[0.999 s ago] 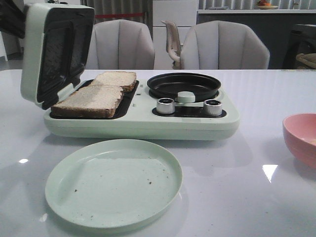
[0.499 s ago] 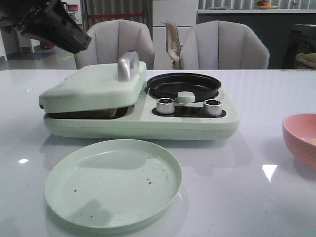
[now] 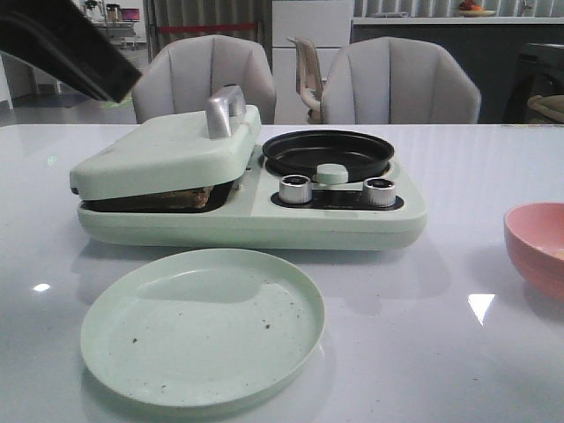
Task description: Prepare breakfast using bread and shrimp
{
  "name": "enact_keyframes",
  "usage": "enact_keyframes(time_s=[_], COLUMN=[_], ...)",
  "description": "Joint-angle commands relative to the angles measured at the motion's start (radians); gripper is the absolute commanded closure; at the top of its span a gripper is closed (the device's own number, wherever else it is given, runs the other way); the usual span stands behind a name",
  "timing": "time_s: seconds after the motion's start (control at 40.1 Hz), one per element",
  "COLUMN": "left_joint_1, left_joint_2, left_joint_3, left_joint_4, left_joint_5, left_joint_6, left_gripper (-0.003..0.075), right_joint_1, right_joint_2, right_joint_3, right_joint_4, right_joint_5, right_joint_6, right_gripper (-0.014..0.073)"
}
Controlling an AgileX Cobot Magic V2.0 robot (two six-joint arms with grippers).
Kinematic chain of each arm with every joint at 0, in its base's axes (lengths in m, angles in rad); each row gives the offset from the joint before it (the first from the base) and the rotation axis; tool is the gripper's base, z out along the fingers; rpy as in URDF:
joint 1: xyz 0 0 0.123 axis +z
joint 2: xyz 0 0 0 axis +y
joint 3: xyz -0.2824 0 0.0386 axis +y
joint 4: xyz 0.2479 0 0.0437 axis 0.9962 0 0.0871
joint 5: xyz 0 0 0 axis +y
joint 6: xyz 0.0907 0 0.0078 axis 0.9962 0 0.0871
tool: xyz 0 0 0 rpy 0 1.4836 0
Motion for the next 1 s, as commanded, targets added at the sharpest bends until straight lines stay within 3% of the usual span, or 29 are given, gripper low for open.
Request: enact_keyframes(time_s=[0.0,0.325,0.549,0.824,0.974], left_joint_1=[-0.027,-0.032,-0.032,-0.032,-0.032], left_joint_2=[-0.081,-0.231,-0.241,-0.241,-0.241], left_joint_3=[-0.001,0.094,0.098,0.098,0.098], left_joint_4=[0.125,0.144,0.138,0.136,0.136], left_joint_5=[-0.066,-0.11,-0.122,-0.256,-0.264], left_joint_6=[-0.171,-0.207,-0.207,-0.207,-0.207], left_gripper=[0.0616,0.062,0.062,0.062,0.062], right_joint_1=[-0.003,-0.003,-0.003,-0.003,-0.003], right_joint_2=[-0.008,-0.008,-0.008,-0.008,-0.008], right_joint_3=[-0.026,-0.026,-0.026,-0.026,-0.026], right_joint_4=[0.006,0.006,0.006,0.006,0.006], right_joint_5=[-0.051,-0.051,-0.051,-0.051,-0.051], right_joint_6=[0.001,0.001,0.001,0.001,0.001], right_gripper=[0.0078,0.0078,0.0078,0.0078,0.0078])
